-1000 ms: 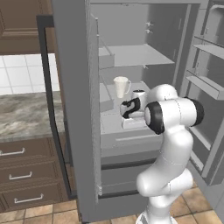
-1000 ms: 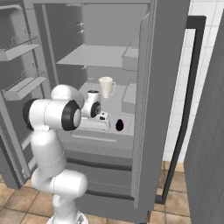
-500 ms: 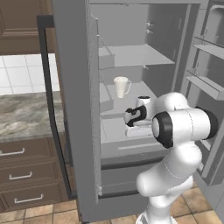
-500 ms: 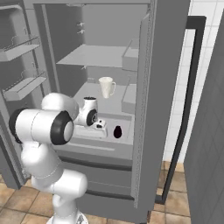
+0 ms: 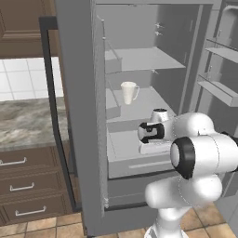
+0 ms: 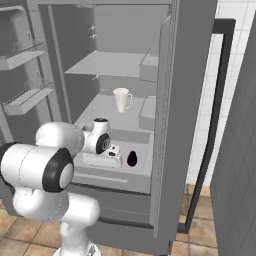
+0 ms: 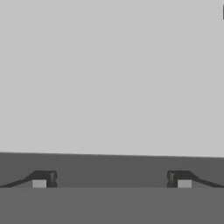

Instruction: Fully open the fridge drawer.

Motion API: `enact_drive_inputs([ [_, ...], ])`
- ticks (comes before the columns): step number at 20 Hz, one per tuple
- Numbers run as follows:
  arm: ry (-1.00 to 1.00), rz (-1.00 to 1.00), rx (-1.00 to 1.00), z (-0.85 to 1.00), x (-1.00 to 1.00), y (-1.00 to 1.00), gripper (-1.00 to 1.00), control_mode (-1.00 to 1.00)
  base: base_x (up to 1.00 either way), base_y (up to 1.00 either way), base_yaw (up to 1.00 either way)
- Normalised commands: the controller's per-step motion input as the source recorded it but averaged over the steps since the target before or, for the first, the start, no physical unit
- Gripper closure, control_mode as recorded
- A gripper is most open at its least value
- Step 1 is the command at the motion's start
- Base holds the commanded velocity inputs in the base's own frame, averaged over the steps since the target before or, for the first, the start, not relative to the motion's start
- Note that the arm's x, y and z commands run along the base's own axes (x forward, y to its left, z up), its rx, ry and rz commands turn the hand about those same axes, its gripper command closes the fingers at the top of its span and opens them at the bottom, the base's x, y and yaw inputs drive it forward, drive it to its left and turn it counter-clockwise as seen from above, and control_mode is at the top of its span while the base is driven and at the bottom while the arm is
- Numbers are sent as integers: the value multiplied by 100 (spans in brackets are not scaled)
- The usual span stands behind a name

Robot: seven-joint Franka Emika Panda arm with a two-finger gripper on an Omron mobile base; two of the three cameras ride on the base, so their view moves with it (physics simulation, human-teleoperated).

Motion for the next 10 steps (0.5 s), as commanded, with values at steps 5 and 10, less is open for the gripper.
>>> enact_drive_inputs([
  [5, -1, 0, 0, -58, -100, -56, -100, -100, 0, 0, 0],
  [10, -4, 0, 1, -55, -100, -58, -100, -100, 0, 0, 0],
])
